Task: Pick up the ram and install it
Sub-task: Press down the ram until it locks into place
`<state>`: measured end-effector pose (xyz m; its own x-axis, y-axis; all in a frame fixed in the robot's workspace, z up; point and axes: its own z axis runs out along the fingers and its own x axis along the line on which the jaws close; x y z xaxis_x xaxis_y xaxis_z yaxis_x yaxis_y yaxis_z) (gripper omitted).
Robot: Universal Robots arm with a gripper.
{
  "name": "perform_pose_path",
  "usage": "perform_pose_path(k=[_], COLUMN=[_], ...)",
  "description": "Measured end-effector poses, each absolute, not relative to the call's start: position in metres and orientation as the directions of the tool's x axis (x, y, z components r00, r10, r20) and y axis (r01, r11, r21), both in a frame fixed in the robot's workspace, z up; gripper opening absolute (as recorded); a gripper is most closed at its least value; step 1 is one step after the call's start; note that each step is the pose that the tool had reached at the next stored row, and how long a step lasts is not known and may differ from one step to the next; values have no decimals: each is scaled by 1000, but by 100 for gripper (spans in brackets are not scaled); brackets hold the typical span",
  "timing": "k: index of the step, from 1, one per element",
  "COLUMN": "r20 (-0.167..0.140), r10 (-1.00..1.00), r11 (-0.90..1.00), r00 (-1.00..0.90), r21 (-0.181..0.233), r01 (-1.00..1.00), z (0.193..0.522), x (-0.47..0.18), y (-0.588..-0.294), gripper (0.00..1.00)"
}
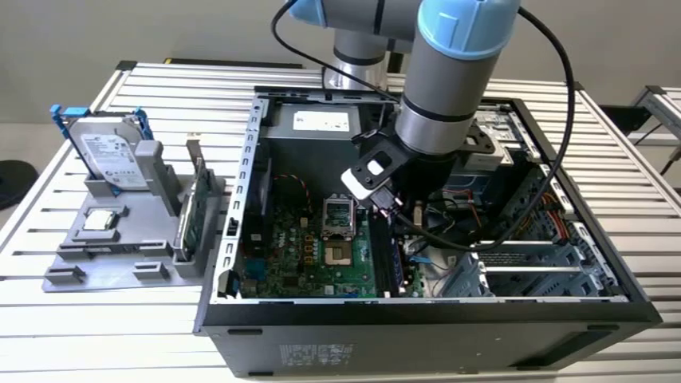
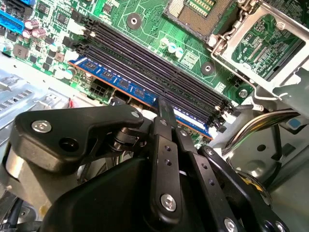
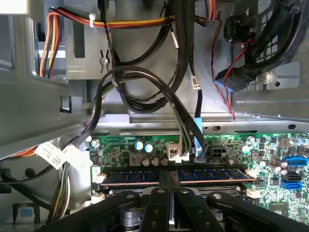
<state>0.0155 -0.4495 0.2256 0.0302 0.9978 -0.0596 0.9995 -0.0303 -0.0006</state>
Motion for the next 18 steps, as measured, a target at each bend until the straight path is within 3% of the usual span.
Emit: perform_pose_path(k=[18], r20=[-62], r10=[998], r11=[-30], r00=[30], r21=[-1], r01=[1000], z=[309], x=[15], y=[-450], gripper=[0])
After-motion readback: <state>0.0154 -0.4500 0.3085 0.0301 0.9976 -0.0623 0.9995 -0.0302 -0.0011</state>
